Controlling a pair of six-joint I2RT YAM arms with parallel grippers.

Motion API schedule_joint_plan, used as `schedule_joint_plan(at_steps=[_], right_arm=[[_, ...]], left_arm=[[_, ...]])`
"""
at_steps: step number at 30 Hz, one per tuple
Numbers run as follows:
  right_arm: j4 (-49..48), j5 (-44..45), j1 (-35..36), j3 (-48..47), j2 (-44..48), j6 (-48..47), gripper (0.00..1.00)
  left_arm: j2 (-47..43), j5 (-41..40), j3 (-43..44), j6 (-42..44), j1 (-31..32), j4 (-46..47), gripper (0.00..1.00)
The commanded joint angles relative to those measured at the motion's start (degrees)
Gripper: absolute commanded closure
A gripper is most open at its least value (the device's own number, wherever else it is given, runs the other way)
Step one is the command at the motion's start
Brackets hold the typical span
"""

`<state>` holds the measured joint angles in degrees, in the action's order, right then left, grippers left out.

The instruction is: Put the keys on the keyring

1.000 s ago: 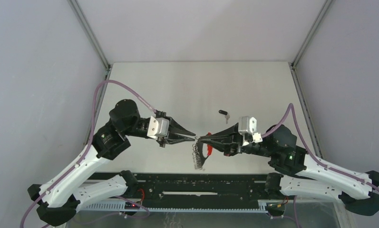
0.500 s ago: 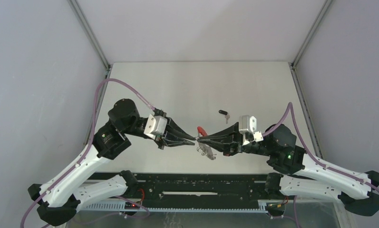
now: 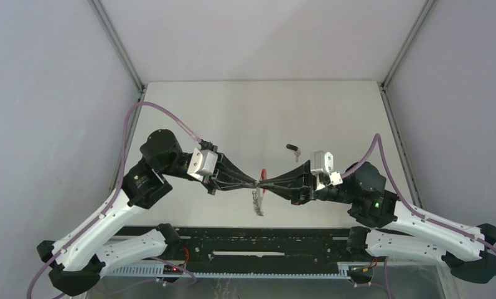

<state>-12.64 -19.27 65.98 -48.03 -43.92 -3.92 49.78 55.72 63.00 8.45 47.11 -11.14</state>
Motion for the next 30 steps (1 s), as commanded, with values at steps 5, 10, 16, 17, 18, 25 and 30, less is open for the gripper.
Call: schedule_joint_plan(at_steps=[5,10,16,17,18,25,30], right_arm=[[-3.67,-0.33,-0.41,-0.31,0.33,1.28,1.0],[-3.88,-0.5,-0.41,-0.31,0.22,1.45,1.0],[-4.31,-0.64,-0.32,-0.31,0.14,1.81,1.0],[-4.32,-0.56,-0.32,-0.31,0.18,1.81,1.0],[-4.32,-0.51,-0.32,-0.31,0.11,1.81,1.0],[-4.14,-0.35,-0.24,-0.31,-0.6,1.93,1.0],[-4.17,0.05,0.24,-0.31,-0.98,1.35,1.0]], left_arm=[[-0.47,-0.69,0.22,-0.74,-0.21,0.86,0.78],[-0.82,-1.55,-0.31,-0.71,-0.2,0.59,0.7],[-0.99,-3.55,-1.1,-0.71,-0.19,0.18,0.78],[-1.07,-3.8,-1.31,-0.76,-0.2,0.06,0.79],[-1.21,-3.79,-1.57,-1.16,-0.18,0.04,0.81],[-1.37,-3.78,-1.96,-3.44,-0.09,1.94,0.89],[-0.8,-3.59,-2.11,-3.57,0.15,2.3,0.91]])
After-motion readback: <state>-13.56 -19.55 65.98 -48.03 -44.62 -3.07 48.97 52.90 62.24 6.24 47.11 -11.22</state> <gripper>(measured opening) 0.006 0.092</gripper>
